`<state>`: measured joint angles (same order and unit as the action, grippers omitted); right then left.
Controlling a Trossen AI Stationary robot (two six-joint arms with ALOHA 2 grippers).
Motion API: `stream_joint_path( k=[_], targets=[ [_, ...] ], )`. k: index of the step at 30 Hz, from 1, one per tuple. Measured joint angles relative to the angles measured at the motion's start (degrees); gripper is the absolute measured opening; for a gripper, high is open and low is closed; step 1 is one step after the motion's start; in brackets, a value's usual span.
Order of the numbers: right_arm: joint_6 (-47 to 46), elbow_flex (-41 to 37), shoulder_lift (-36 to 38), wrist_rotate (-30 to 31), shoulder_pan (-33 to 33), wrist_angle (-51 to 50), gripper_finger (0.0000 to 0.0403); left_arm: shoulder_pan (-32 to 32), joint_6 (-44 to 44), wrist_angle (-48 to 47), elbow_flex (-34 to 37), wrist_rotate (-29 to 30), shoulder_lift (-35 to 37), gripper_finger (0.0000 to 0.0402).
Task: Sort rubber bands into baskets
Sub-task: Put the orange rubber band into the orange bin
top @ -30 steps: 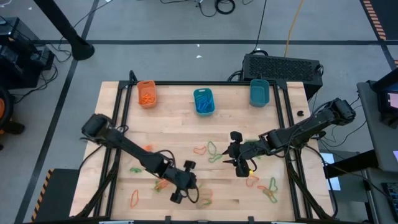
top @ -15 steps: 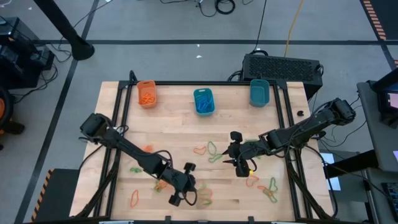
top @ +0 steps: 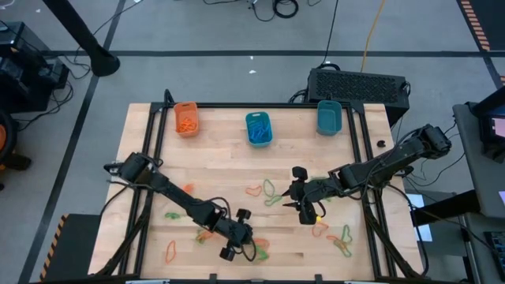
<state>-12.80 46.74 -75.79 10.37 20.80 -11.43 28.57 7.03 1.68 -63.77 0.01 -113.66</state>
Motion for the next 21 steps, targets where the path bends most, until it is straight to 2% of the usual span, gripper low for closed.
stream_joint_path(
  k=[10, 16, 21],
  targets=[
    [0.0, 0.0, 0.0, 0.0, 0.0, -0.36, 0.0146, -0.08, 0.09, -0.82, -0.02, 0.36, -0.21, 0.0122],
    [0.0, 0.0, 0.0, 0.0, -0.01, -0.36, 0.0146, -0.23, 0.05, -3.02, -0.02, 0.52, -0.21, 0.0124],
    [0.0, 0.0, 0.0, 0.02, -0.01, -0.36, 0.0146, -0.87, 0.11, -4.93, -0.15, 0.42, -0.1, 0.0099]
  ],
)
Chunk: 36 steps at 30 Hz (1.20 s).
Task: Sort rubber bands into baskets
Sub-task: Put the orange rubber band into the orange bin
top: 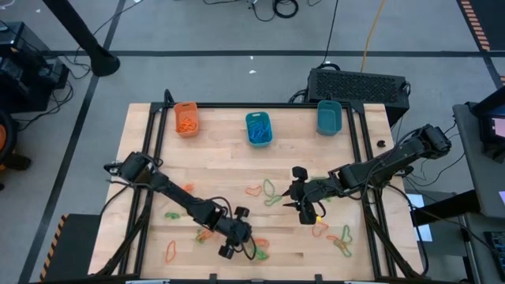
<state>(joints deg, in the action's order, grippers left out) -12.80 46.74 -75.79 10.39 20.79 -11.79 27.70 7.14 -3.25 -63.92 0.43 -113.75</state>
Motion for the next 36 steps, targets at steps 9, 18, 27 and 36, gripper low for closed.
stream_joint_path(
  k=[9, 18, 27, 36],
  targets=[
    [0.0, 0.0, 0.0, 0.0, 0.01, 0.0, 0.0146, -1.05, -0.04, -1.76, 0.12, 0.64, 1.29, 0.0009],
    [0.0, 0.02, 0.02, 0.0, -0.01, 0.07, 0.0146, -2.29, -0.57, -17.78, 0.38, 11.34, 11.63, 0.0004],
    [0.0, 0.01, -0.42, 0.34, -0.06, 2.27, 0.0146, -10.21, -0.29, -39.83, 2.96, 29.21, 25.8, 0.0002],
    [7.98, 0.04, -6.63, 10.22, -1.66, 16.78, 0.0146, -30.92, 2.63, -45.78, 10.81, 30.62, 43.08, 0.0001]
  ],
)
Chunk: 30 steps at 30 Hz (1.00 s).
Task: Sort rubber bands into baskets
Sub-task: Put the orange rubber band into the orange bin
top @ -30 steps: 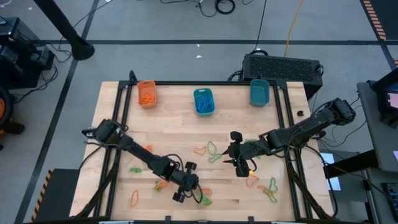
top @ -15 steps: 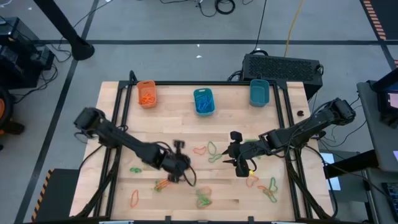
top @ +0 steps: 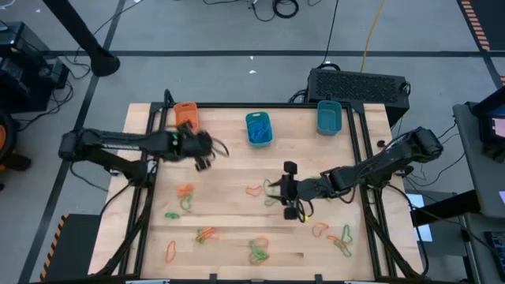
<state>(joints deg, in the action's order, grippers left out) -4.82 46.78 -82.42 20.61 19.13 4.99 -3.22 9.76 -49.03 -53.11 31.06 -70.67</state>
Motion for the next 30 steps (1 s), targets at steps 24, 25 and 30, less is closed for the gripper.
stream_joint_path(
  k=[24, 25, 30],
  targets=[
    [-0.28, -0.04, -10.07, 1.56, -7.16, 9.82, 0.0146, -41.95, -2.71, 5.2, 4.49, -9.94, -1.86, 0.0],
    [-0.26, -0.04, -10.07, 1.56, -7.16, 9.82, 0.0146, -42.26, -2.81, 5.46, 4.48, -9.97, -2.65, 0.0001],
    [-0.09, -0.04, -10.07, 1.56, -7.16, 9.32, 0.0146, -42.67, -4.16, 6.72, 4.47, -9.96, -5.88, 0.002]
  ],
)
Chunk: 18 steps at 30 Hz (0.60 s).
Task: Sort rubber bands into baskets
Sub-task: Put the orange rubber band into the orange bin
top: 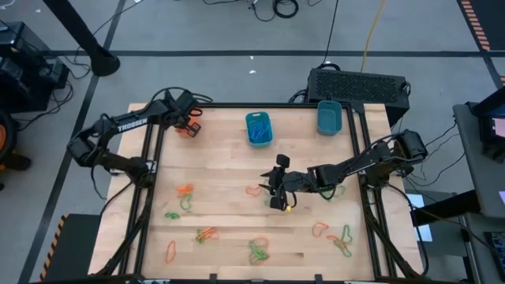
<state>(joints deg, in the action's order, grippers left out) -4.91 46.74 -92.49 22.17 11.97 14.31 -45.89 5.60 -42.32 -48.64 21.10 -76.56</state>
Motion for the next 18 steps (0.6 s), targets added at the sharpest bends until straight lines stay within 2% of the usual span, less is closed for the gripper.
stream_joint_path(
  k=[12, 18],
  targets=[
    [0.04, 0.0, 0.0, 0.0, 0.0, -2.43, 0.0146, 0.15, 0.02, 3.32, 0.0, 0.19, -0.68, 0.0118],
    [0.07, 0.0, 0.0, 0.0, 0.0, -3.76, 0.0146, 1.3, 0.06, 3.29, 0.0, -5.07, -0.61, 0.0134]
  ],
)
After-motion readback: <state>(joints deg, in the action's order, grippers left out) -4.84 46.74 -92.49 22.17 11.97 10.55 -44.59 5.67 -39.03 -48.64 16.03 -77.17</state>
